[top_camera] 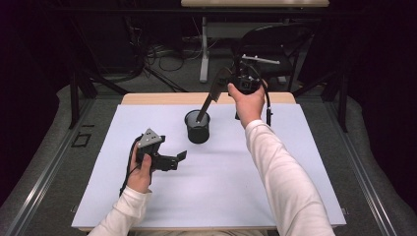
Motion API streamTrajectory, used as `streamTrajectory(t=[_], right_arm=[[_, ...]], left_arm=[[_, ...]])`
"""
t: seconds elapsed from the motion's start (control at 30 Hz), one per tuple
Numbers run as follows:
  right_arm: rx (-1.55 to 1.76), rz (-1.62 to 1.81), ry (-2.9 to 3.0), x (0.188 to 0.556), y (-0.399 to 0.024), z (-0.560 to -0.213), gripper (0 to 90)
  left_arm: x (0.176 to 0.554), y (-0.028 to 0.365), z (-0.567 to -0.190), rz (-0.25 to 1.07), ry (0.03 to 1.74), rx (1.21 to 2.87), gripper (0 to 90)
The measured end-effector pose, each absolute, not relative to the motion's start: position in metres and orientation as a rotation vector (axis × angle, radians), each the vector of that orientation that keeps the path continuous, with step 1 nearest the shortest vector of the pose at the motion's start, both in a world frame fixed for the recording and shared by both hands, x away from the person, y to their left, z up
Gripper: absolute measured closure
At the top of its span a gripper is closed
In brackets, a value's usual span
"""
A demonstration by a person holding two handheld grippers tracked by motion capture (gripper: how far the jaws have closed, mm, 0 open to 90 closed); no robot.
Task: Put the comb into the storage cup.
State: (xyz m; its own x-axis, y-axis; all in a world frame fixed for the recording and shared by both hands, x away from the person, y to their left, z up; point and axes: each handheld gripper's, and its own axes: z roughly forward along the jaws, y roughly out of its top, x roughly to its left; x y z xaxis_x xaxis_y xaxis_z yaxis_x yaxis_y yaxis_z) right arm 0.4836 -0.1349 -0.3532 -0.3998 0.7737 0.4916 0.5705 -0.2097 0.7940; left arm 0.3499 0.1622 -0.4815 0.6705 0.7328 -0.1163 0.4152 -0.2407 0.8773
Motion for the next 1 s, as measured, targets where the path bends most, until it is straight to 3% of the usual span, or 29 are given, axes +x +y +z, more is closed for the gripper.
streamTrajectory(t=[1.0], right_arm=[[1.596, 1.585, 1.797, 0.496, -0.113, -0.378, 86.4]], left_arm=[[0.353, 0.165, -0.482, 0.38, 0.91, 1.861, 0.4]])
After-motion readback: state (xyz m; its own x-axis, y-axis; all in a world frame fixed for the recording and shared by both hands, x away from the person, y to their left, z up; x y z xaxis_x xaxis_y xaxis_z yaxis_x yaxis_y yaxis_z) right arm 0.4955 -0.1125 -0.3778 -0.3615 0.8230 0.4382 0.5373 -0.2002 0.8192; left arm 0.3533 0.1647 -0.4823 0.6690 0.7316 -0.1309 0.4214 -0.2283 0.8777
